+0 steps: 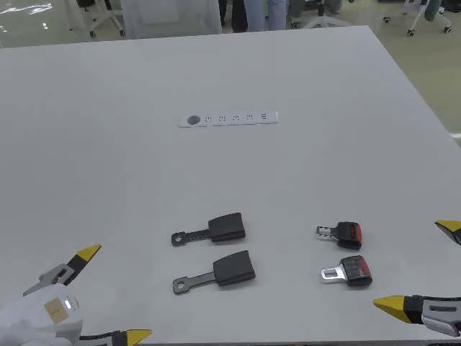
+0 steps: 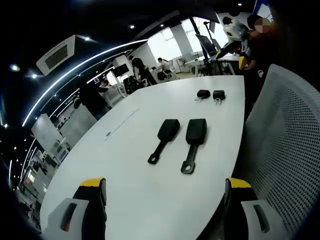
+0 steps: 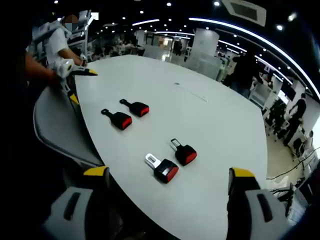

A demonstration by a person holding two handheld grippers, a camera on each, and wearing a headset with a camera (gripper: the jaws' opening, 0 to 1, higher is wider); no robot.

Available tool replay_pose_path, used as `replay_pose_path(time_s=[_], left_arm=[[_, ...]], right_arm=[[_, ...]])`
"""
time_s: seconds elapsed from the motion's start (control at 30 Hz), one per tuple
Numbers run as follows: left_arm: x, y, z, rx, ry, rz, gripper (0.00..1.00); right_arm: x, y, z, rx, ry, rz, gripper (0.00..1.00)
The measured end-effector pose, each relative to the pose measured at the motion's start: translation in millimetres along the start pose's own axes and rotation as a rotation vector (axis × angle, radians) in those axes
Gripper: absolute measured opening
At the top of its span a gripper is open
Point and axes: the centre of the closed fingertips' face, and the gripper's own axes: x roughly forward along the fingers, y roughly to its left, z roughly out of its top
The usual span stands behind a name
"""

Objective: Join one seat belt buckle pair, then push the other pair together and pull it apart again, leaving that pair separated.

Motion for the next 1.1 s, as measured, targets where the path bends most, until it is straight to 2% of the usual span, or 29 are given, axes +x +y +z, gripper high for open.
replay_pose_path(time_s=[0.17, 0.3, 0.63, 1.1], left_arm=[[0.1, -1.3, -1.6, 0.000, 0.007, -0.003, 1.00], [0.0, -0.5, -1.2, 0.001, 0.004, -0.001, 1.00], [1.0, -1.2, -4.3, -0.001, 0.018, -0.007, 1.00], [2.2, 0.7, -5.5, -0.014, 0.019, -0.009, 1.00]], right_arm=[[1.7, 2.5, -5.0, 0.000, 0.012, 0.009, 1.00], [1.6, 1.1, -0.9, -0.016, 0.001, 0.005, 1.00], [12.6, 2.6, -0.2, 0.008, 0.015, 0.017, 1.00], [23.5, 1.4, 2.5, 0.000, 0.021, 0.031, 1.00]])
